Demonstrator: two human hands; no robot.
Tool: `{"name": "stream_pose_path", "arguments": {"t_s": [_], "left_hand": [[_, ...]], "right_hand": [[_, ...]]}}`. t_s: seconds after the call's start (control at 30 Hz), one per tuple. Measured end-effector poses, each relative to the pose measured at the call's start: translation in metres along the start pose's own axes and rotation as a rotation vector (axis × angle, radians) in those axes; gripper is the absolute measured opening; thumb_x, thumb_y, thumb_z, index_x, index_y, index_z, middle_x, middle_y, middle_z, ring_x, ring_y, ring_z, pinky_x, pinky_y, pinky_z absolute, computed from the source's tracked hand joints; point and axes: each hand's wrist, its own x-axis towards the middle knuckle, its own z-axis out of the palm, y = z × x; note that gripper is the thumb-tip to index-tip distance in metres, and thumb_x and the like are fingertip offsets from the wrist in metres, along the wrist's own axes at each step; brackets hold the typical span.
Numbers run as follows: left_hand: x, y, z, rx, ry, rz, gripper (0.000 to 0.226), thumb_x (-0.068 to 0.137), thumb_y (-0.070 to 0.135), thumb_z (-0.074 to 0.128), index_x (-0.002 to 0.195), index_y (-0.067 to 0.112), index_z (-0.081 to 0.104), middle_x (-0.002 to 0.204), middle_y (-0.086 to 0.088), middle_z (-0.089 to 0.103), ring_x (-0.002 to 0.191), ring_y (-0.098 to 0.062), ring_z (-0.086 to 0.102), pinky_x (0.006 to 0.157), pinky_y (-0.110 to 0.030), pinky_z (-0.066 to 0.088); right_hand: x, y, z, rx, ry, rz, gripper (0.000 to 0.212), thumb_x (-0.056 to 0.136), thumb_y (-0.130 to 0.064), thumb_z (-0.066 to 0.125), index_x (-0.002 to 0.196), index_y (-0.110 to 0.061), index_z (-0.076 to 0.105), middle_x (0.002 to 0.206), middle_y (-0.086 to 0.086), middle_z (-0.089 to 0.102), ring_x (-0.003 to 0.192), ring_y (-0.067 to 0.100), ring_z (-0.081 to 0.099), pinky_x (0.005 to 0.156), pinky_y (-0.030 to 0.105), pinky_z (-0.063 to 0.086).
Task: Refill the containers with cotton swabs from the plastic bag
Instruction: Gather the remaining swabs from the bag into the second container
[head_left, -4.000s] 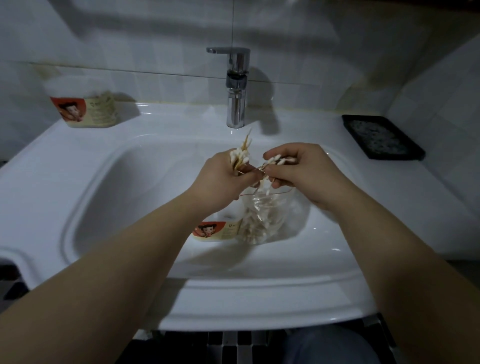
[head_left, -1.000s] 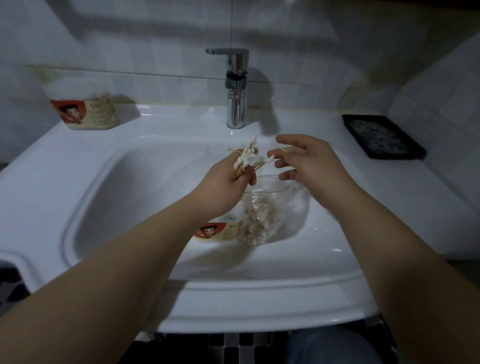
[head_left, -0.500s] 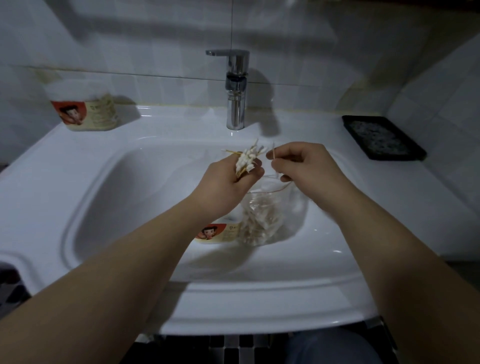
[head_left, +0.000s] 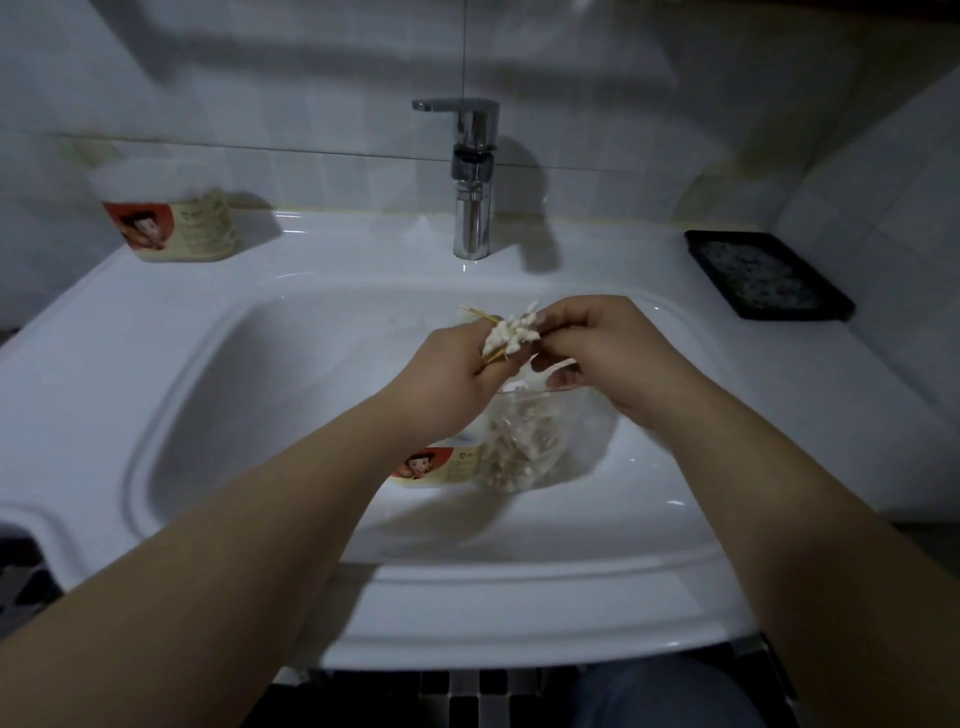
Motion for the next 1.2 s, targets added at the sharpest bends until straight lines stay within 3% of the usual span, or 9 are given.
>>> {"name": "stream_pose_path", "arguments": {"t_s": [0.13,0.23,0.33,0.4,0.6,0.7,0.83,0.93,1.2], "left_hand": [[-0.001,-0.005,0.002,0.135,-0.111,0.101,0.015,0.100,0.018,0.061,0.087,0.023,0.055,0.077,0.012,0.059,0.067,-0.001,0.053,0.061,-0.015,0.035],[-0.003,-0.003,0.002,0.187,-0.150,0.176,0.013,0.096,0.016,0.060,0.088,0.025,0.056,0.078,0.009,0.061,0.069,-0.005,0.052,0.063,-0.022,0.039],[-0.005,0.000,0.001,0.286,-0.213,0.173,0.010,0.095,0.015,0.057,0.088,0.009,0.061,0.075,0.002,0.059,0.072,-0.015,0.053,0.065,-0.030,0.039],[-0.006,0.003,0.000,0.299,-0.247,0.139,0.019,0.096,0.015,0.060,0.080,0.020,0.051,0.069,0.015,0.046,0.067,-0.010,0.046,0.064,-0.026,0.031],[-0.003,-0.004,0.001,0.188,-0.132,0.038,0.014,0.099,0.023,0.061,0.087,0.017,0.058,0.074,0.006,0.059,0.072,-0.017,0.056,0.067,-0.034,0.043],[-0.003,0.000,0.001,0.053,-0.055,-0.070,0.014,0.101,0.021,0.054,0.093,0.021,0.066,0.072,0.010,0.062,0.063,-0.001,0.056,0.062,-0.018,0.042],[-0.003,0.010,-0.003,-0.337,0.048,-0.239,0.022,0.105,0.017,0.046,0.099,0.022,0.067,0.078,0.000,0.075,0.062,-0.012,0.067,0.049,-0.021,0.046],[-0.003,0.019,-0.006,-0.516,0.030,-0.276,0.023,0.107,0.016,0.045,0.110,0.015,0.067,0.090,-0.005,0.078,0.074,-0.019,0.074,0.046,-0.026,0.046],[-0.006,0.026,-0.007,-0.577,-0.146,-0.312,0.023,0.108,0.024,0.046,0.099,0.016,0.065,0.065,0.002,0.052,0.060,-0.017,0.053,0.043,-0.022,0.034]], "right_hand": [[0.000,-0.007,-0.003,0.083,0.069,0.006,0.023,0.095,-0.007,0.057,0.088,-0.010,0.078,0.088,0.009,0.075,0.080,0.020,0.066,0.067,0.034,0.051],[-0.006,-0.005,-0.001,-0.099,-0.020,-0.036,0.022,0.095,-0.032,0.069,0.094,-0.014,0.081,0.091,0.005,0.079,0.084,0.012,0.073,0.078,0.029,0.056],[-0.010,-0.002,0.003,-0.229,-0.084,-0.128,0.010,0.088,-0.024,0.079,0.094,-0.018,0.082,0.089,-0.004,0.079,0.089,0.009,0.075,0.085,0.027,0.059],[-0.009,-0.001,0.003,-0.245,-0.053,-0.152,0.005,0.086,-0.019,0.080,0.090,-0.016,0.083,0.084,-0.004,0.079,0.085,0.008,0.074,0.082,0.026,0.058],[0.003,-0.004,-0.004,0.164,0.196,-0.208,0.008,0.092,-0.012,0.074,0.086,-0.017,0.076,0.075,-0.005,0.071,0.075,0.011,0.064,0.069,0.027,0.052],[0.004,-0.005,-0.013,0.309,0.246,-0.175,0.006,0.094,-0.007,0.070,0.097,-0.010,0.074,0.079,0.005,0.072,0.075,0.019,0.064,0.069,0.030,0.054],[0.001,-0.003,-0.008,0.254,0.173,-0.145,0.026,0.090,0.003,0.071,0.114,-0.007,0.068,0.084,0.015,0.073,0.072,0.022,0.071,0.071,0.030,0.060],[0.001,-0.002,-0.004,0.126,0.164,-0.199,0.026,0.089,0.001,0.073,0.107,-0.017,0.070,0.082,0.016,0.075,0.075,0.022,0.074,0.070,0.027,0.060],[0.005,0.008,0.000,-0.200,0.218,-0.325,0.018,0.085,-0.014,0.080,0.099,-0.026,0.078,0.085,-0.013,0.077,0.090,-0.004,0.071,0.091,0.020,0.053]]}}
